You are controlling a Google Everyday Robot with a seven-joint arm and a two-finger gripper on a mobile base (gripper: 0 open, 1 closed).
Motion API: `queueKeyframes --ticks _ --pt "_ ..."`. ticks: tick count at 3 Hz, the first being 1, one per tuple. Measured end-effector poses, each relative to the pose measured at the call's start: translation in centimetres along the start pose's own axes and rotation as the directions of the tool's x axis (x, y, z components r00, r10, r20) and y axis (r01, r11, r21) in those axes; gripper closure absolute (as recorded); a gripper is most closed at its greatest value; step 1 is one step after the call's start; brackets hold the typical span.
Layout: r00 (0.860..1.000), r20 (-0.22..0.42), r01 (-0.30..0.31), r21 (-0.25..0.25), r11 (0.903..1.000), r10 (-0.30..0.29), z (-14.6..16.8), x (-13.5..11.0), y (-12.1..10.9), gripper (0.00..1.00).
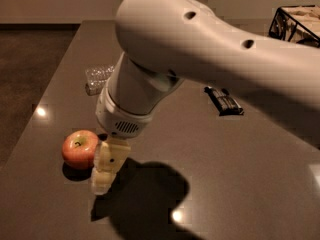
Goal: Move apple near water bottle
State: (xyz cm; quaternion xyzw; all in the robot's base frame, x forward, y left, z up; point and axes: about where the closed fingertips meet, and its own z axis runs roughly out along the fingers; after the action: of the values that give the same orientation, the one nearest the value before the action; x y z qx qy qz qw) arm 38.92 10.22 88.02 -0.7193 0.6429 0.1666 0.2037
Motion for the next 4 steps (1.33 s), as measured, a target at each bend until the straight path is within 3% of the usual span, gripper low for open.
queueKeyframes --ticks 1,3,4 --pt "1.000 -0.015 0.002 -0.026 0.9997 -0.003 2.2 -1.3 -0.4 0.00" --pt "0.999 -0.046 -0.022 -0.065 0.9977 0.019 4.3 -2.5 -1.3 0.40" --pt "0.997 -0.004 -0.083 -0.074 0.9938 0.083 3.2 -1.9 -2.7 0.62"
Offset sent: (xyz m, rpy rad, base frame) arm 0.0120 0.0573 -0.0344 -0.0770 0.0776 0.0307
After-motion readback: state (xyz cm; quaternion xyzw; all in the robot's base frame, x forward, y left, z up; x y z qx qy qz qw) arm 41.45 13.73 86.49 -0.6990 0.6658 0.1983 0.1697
